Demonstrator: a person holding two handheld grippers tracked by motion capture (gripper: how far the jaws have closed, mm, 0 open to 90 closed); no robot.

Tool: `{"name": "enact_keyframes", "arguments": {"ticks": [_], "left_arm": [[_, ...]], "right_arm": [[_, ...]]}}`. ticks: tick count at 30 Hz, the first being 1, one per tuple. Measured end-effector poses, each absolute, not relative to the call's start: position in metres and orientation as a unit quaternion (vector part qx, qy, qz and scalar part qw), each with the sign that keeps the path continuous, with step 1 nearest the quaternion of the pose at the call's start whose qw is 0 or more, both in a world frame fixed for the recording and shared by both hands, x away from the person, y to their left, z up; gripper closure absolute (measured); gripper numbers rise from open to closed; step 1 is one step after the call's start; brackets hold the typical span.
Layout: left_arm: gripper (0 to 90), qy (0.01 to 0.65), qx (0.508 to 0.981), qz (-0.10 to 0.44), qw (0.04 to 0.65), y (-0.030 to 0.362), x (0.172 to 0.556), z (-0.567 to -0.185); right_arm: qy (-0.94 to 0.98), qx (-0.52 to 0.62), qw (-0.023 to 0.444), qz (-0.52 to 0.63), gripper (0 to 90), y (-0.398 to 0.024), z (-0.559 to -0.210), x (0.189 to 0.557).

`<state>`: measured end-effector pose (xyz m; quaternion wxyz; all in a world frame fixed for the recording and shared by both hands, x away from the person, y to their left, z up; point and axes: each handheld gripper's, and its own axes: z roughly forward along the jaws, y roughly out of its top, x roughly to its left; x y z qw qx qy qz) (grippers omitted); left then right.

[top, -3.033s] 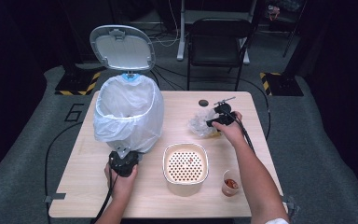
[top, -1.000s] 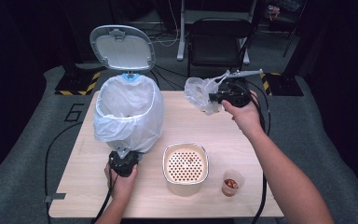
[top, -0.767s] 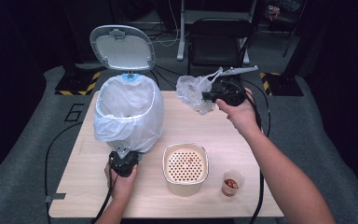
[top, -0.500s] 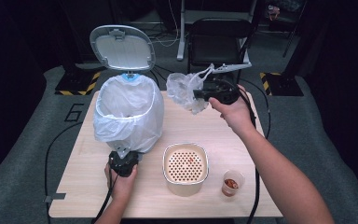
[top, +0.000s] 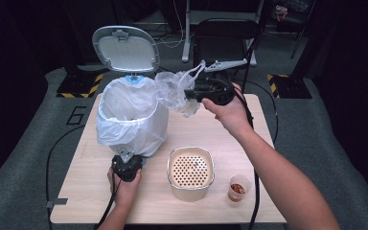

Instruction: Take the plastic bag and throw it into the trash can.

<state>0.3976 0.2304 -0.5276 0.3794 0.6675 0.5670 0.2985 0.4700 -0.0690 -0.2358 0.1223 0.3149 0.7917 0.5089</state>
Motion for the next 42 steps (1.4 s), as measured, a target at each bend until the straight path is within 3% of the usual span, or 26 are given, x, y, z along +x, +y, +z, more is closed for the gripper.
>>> {"name": "enact_keyframes", "arguments": {"ticks": [42], "left_arm": [[63.8, 0.562, 0.676, 0.302, 0.369, 0.232, 0.397, -0.526]], "right_arm": [[0.8, 0.293, 0.114, 0.511, 78.8, 0.025, -0.243, 0.493]]}}
